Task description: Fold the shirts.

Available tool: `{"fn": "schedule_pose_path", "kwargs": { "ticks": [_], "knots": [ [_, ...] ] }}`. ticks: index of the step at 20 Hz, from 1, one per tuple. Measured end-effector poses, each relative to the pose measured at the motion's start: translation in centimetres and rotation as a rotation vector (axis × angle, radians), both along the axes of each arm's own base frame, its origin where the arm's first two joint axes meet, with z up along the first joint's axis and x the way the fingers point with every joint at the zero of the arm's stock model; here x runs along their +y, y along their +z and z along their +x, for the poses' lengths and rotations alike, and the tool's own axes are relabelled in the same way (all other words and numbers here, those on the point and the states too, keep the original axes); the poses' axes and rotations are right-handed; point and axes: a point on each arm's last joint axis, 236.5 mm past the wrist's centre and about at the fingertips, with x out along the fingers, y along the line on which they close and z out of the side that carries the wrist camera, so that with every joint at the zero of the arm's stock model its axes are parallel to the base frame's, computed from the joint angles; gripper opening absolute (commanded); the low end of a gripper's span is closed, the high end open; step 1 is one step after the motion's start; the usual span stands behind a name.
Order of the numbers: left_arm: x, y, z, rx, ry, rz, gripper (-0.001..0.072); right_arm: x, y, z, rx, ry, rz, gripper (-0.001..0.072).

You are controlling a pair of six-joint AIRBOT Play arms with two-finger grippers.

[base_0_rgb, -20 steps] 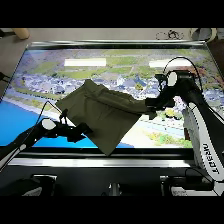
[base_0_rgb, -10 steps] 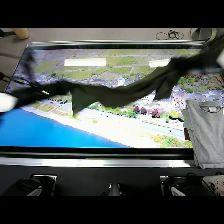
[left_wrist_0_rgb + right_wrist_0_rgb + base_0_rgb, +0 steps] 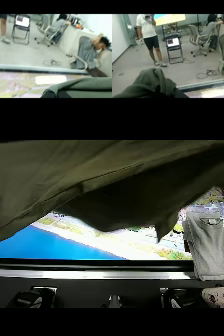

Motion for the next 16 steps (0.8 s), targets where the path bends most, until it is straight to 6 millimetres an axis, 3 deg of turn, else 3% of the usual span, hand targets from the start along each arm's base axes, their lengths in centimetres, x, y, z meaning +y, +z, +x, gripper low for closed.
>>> {"fn": "schedule_pose_path", "kwargs": {
  "ticks": [2,5,6,10,13,14,15,16],
  "knots": [
    [0.4,-4.9,2.6,0.137,0.032,0.043,0.0025,0.2,-2.6,2.7,0.112,-0.008,-0.008,0.0026],
    [1.6,-14.8,7.2,0.378,0.098,0.145,0.0025,1.3,-10.5,10.3,0.414,-0.012,-0.059,0.0025],
    [2.2,-18.2,8.6,0.456,0.120,0.183,0.0025,1.9,-14.0,13.1,0.528,-0.008,-0.073,0.0025],
    [4.6,-31.7,12.9,0.768,0.185,0.285,0.0026,4.9,-30.8,23.6,0.965,0.050,-0.116,0.0026],
    [5.2,-40.5,14.5,0.987,0.186,0.257,0.0031,8.7,-42.9,28.0,1.196,0.146,-0.036,0.0026],
    [4.9,-42.8,14.7,1.048,0.177,0.228,0.0096,10.1,-46.3,28.6,1.261,0.180,0.013,0.0029],
    [4.4,-44.7,14.8,1.098,0.167,0.195,0.0268,11.4,-48.7,29.0,1.302,0.212,0.057,0.0090],
    [4.0,-46.0,14.8,1.139,0.159,0.164,0.0496,12.6,-50.6,29.1,1.335,0.242,0.103,0.0252]
  ]
}}
